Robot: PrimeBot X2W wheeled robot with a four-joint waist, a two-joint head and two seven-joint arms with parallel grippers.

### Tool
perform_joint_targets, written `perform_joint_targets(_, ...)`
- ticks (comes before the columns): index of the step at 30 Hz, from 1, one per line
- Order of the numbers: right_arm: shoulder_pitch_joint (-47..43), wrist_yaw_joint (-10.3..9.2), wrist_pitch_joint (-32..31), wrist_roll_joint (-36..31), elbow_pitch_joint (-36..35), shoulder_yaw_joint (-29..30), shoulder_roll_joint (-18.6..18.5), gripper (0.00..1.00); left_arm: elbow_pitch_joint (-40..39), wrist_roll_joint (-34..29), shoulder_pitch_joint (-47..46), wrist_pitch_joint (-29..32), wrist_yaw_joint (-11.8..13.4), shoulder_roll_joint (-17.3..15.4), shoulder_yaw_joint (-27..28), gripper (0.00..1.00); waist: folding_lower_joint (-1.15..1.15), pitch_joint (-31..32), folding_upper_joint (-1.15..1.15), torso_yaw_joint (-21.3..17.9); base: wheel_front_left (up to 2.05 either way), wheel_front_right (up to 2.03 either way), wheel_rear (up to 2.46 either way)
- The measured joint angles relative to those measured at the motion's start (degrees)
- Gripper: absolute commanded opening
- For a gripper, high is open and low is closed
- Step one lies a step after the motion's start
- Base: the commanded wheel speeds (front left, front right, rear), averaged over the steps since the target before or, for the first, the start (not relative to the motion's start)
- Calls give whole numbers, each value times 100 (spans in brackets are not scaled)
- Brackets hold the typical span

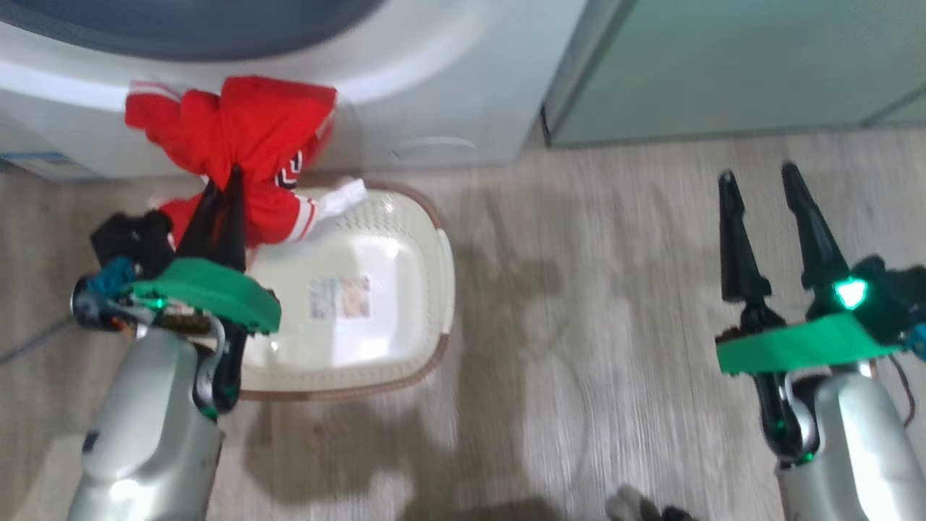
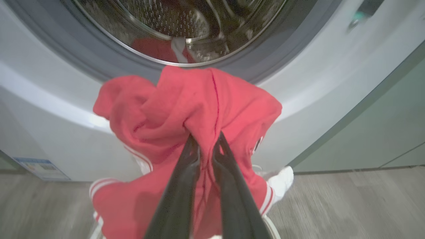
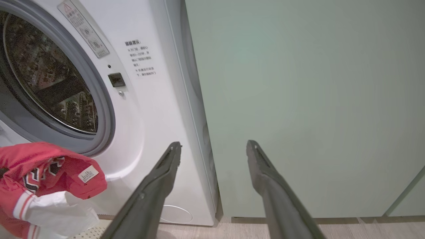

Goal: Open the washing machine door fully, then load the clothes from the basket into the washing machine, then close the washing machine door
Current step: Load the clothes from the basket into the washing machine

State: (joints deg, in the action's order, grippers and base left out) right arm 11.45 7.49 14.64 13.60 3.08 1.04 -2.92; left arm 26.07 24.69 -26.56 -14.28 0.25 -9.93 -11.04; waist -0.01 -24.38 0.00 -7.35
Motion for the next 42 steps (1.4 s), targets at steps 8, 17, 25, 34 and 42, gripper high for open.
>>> perform_joint_targets(8,-378,0,-158,-59,16,140,0,100,-1648,-326,875,30,360,-40,-131,0,0,850,0,316,0,0,0)
perform_joint_targets(17,-850,0,-331,-60,-44,166,1,100,-2614,-519,1802,370,744,-186,-222,0,0,1491,0,351,0,0,0)
perform_joint_targets(25,-1237,0,-401,-49,-153,214,3,100,-2889,-519,2401,472,947,-214,-257,0,0,1814,0,283,0,0,0)
perform_joint_targets(34,-1378,0,-508,-51,-293,207,7,100,-2967,-502,2532,563,1000,-282,-276,0,0,1986,0,260,0,0,0)
perform_joint_targets(42,-1420,0,-508,-49,-318,202,13,100,-2967,-502,2532,563,1000,-282,-326,0,0,1972,0,291,0,0,0)
